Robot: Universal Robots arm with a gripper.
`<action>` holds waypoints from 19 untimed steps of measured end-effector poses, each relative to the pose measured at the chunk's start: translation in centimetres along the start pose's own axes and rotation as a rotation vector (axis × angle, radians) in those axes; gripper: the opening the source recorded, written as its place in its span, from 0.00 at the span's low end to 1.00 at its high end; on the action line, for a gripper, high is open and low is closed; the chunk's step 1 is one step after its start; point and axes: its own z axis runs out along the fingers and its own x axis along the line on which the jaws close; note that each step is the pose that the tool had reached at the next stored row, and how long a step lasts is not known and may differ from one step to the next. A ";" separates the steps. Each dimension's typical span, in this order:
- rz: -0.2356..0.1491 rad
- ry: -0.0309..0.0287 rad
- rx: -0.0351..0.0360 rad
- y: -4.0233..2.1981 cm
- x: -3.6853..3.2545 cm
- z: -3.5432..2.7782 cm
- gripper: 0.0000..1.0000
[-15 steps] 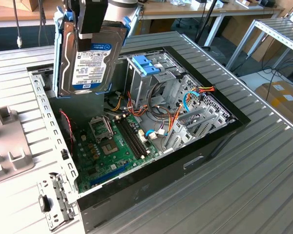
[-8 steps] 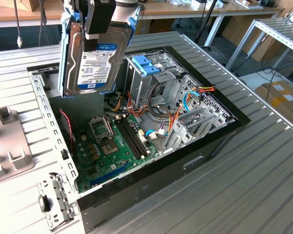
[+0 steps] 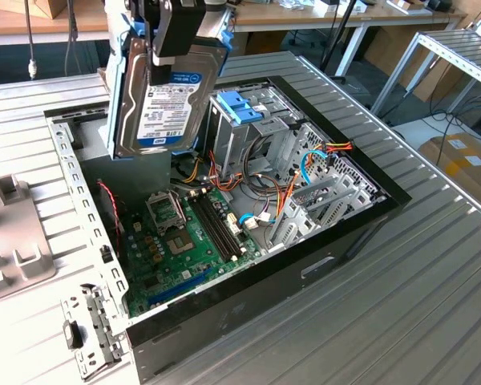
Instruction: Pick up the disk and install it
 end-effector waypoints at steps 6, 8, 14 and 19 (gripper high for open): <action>0.000 0.0001 -0.0008 -0.78 0.13 0.04 0.37; 0.000 0.0001 -0.0011 -1.02 0.18 0.05 0.37; 0.000 0.0002 -0.0019 -1.76 0.29 0.09 0.37; 0.000 0.0001 -0.0031 -2.67 0.41 0.14 0.37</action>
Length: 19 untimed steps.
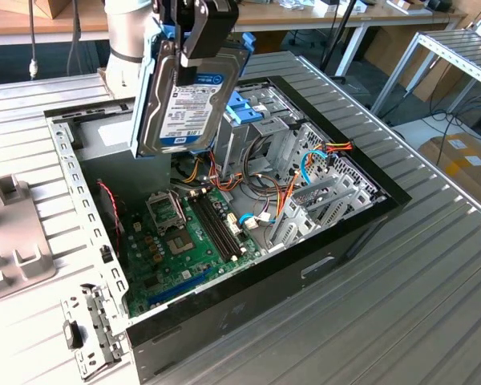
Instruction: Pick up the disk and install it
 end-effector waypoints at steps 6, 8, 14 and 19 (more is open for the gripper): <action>0.000 0.0001 -0.0012 -0.86 0.11 0.05 0.37; 0.000 0.0001 -0.0016 -1.15 0.15 0.06 0.37; 0.000 0.0003 -0.0025 -2.09 0.30 0.11 0.37; 0.000 0.0002 -0.0032 -2.72 0.40 0.15 0.37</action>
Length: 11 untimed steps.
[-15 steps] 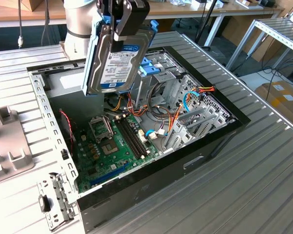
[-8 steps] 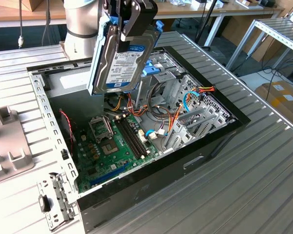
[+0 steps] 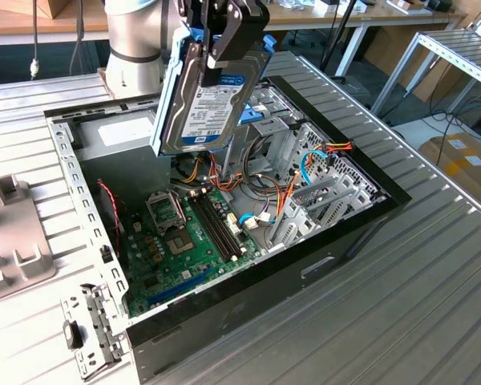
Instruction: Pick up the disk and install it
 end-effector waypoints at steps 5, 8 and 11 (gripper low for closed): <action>0.000 0.0000 -0.0010 -1.02 0.15 0.05 0.37; 0.000 0.0002 -0.0014 -1.45 0.21 0.06 0.37; 0.000 0.0001 -0.0020 -1.90 0.26 0.08 0.37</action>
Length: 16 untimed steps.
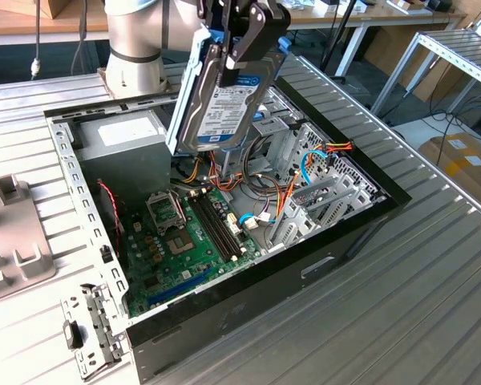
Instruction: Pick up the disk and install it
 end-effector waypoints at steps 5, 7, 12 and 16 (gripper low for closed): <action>0.000 0.0000 -0.0008 -0.71 0.08 0.03 0.37; 0.000 0.0000 -0.0011 -0.97 0.11 0.04 0.37; 0.000 -0.0001 -0.0017 -1.67 0.20 0.08 0.37; 0.000 0.0000 -0.0027 -2.47 0.31 0.11 0.37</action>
